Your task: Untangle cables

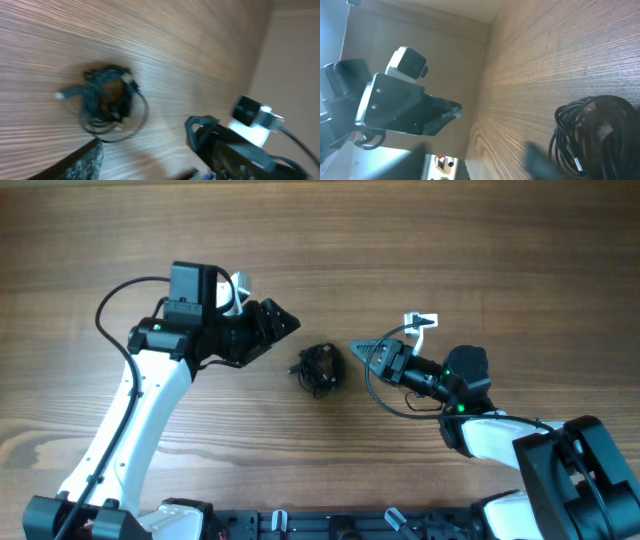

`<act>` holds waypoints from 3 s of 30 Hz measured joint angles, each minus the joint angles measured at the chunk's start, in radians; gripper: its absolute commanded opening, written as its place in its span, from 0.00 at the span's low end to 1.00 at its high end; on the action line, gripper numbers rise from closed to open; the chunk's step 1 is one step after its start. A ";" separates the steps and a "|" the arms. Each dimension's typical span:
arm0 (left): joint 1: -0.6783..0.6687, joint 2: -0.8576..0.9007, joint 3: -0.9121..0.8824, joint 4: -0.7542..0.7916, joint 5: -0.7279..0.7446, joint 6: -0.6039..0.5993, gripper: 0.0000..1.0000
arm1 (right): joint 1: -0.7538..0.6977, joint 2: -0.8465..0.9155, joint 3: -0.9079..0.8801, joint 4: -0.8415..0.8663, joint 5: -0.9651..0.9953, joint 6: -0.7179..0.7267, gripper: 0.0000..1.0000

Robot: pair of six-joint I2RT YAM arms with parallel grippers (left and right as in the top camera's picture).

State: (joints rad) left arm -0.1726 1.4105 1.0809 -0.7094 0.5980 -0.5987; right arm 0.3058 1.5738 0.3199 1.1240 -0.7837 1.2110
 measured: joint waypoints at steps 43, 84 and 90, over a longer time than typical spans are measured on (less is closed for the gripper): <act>-0.262 0.374 -0.029 0.222 -0.401 -0.103 0.17 | -0.199 0.001 -0.002 -0.204 -0.103 -0.035 0.99; -0.095 0.004 -0.031 0.201 0.150 -0.090 0.04 | 0.065 0.005 -0.004 -0.129 0.113 -0.470 0.92; -0.044 0.004 -0.031 0.197 0.386 -0.085 0.04 | 0.065 0.005 -0.004 -0.019 0.068 -0.622 0.72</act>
State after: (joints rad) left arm -0.2169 1.4143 1.0500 -0.5125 0.9836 -0.6838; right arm 0.3706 1.5791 0.3157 1.1053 -0.7155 0.5888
